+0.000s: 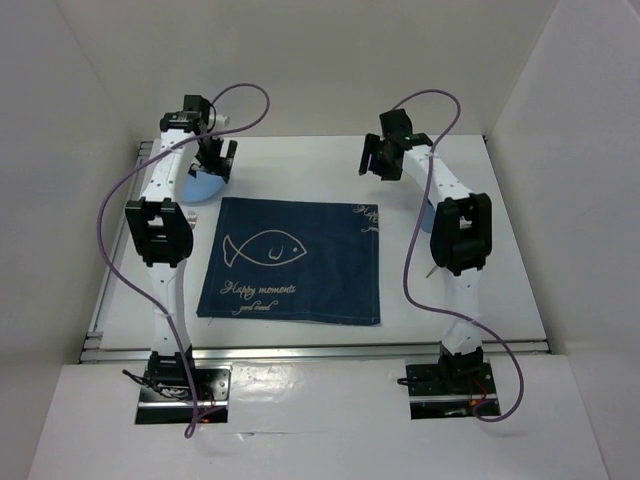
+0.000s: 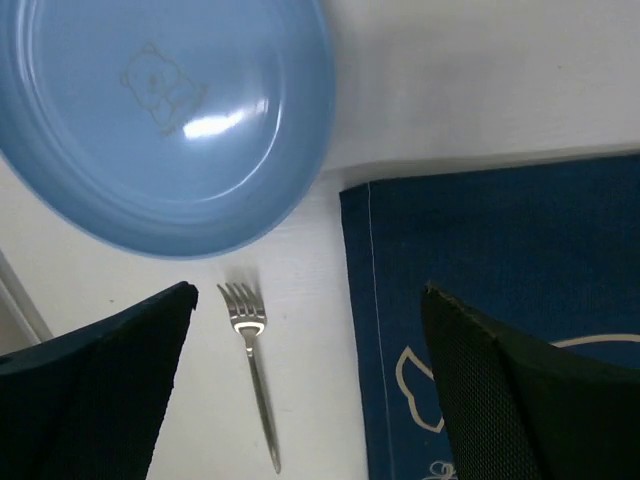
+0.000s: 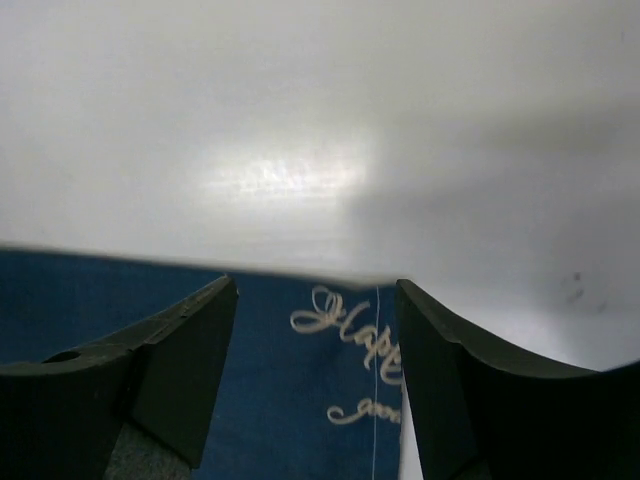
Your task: Set the dinner table for one person
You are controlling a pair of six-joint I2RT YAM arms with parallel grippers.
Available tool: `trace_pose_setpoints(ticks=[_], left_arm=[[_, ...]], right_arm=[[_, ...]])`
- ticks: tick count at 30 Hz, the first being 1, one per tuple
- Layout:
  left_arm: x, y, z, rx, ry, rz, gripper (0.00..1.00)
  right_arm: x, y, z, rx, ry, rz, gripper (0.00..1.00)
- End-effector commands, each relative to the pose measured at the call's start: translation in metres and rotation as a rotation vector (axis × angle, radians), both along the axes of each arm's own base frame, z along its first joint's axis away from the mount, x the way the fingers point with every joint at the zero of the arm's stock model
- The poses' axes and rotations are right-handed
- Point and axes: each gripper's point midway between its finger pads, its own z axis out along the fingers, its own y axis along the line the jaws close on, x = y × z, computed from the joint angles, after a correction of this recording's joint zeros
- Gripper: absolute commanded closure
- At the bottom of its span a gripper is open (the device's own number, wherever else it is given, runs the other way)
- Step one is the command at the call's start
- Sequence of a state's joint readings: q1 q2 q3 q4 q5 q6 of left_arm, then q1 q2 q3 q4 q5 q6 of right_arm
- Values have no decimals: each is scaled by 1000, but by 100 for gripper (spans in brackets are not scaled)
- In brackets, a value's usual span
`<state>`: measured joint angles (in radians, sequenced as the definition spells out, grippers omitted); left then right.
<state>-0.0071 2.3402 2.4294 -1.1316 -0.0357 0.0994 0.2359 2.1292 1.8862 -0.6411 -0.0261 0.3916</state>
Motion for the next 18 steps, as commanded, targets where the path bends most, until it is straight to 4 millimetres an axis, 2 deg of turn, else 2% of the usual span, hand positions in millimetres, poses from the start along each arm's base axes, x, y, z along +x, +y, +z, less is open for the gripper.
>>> trace_pose_setpoints(ticks=[1,3,4,5,6,7,8,9,10,11,12,13,15,16,18], left_arm=[[-5,8,16,-3,-27,119,0],[-16,8,17,-4,-48,119,0],[-30,7,17,-6,-59,98,0],[-39,7,16,0,-56,87,0],[-49,7,15,7,-46,51,0],[-71,3,-3,15,21,30,0],[-80,4,10,19,-9,20,0],[-92,2,9,37,5,-24,0],[-111,3,-9,42,57,-36,0],[-115,5,-7,75,38,-43,0],[-123,8,1,94,16,-56,0],[-139,7,-10,104,57,-63,0],[-149,12,-12,134,61,-65,0],[-159,14,-15,142,75,-62,0],[-165,16,-21,152,89,-58,0]], right_arm=[[28,14,62,-72,-163,72,28],[14,30,67,-100,-170,105,28],[-3,29,43,-134,-120,108,28],[-15,32,62,-128,-167,112,28],[-31,42,59,-119,-160,120,28],[-60,31,18,-139,-62,115,29],[-75,38,35,-89,-101,92,32],[-93,46,30,-67,-87,106,34],[-104,42,22,-57,-70,90,37],[-134,41,-7,-67,1,94,42],[-143,46,0,-21,-21,79,60],[-166,50,-23,-23,30,103,69],[-181,57,-36,4,66,92,85],[-192,58,-47,8,101,88,97],[-203,54,-71,-11,174,40,100]])
